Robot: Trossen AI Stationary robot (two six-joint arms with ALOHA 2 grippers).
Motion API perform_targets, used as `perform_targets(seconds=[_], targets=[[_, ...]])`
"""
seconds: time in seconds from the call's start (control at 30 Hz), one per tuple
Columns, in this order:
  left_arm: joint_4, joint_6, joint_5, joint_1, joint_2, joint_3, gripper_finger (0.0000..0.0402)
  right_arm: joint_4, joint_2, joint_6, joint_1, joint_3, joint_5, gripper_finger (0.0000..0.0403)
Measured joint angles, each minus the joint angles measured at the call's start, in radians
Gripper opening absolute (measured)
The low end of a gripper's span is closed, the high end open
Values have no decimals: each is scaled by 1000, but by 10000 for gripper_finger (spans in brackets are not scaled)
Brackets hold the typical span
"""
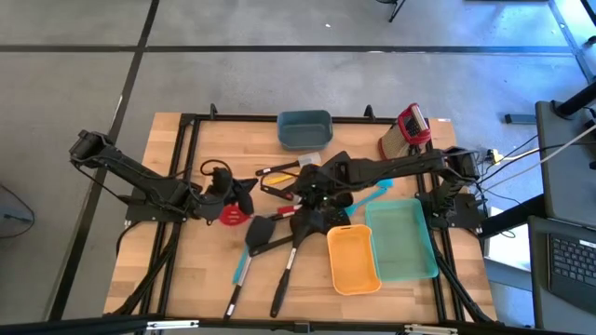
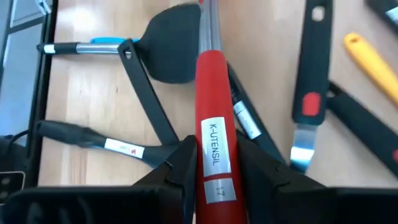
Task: Pick & Place Kitchen Items
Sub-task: Put the red serving spoon into the green bin
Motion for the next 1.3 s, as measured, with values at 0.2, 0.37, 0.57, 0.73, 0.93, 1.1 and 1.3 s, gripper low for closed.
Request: perform_targets(seconds=[0.2,0.37,0.57,0.73,0.93,1.1,1.3], targets=[[0,-6,-76,0,-37,0,1,-23,0,-2,0,22,63,91],[0,-6,-137,0,-90,0,1,-22,0,2,0,23,94,91],[5,13,-166,-1,-154,0,1,-20,0,5,-4,23,119,91],[39,68,-172,-5,-195,0,1,-19,0,9,-15,47,118,91],[233,258,-171,-32,-223,0,1,-103,0,-43,-33,153,215,91],[413,389,-54,-46,-223,0,1,-203,-1,-94,-58,247,278,91],[487,412,101,-90,-223,0,1,-274,-2,-122,-87,321,354,91]])
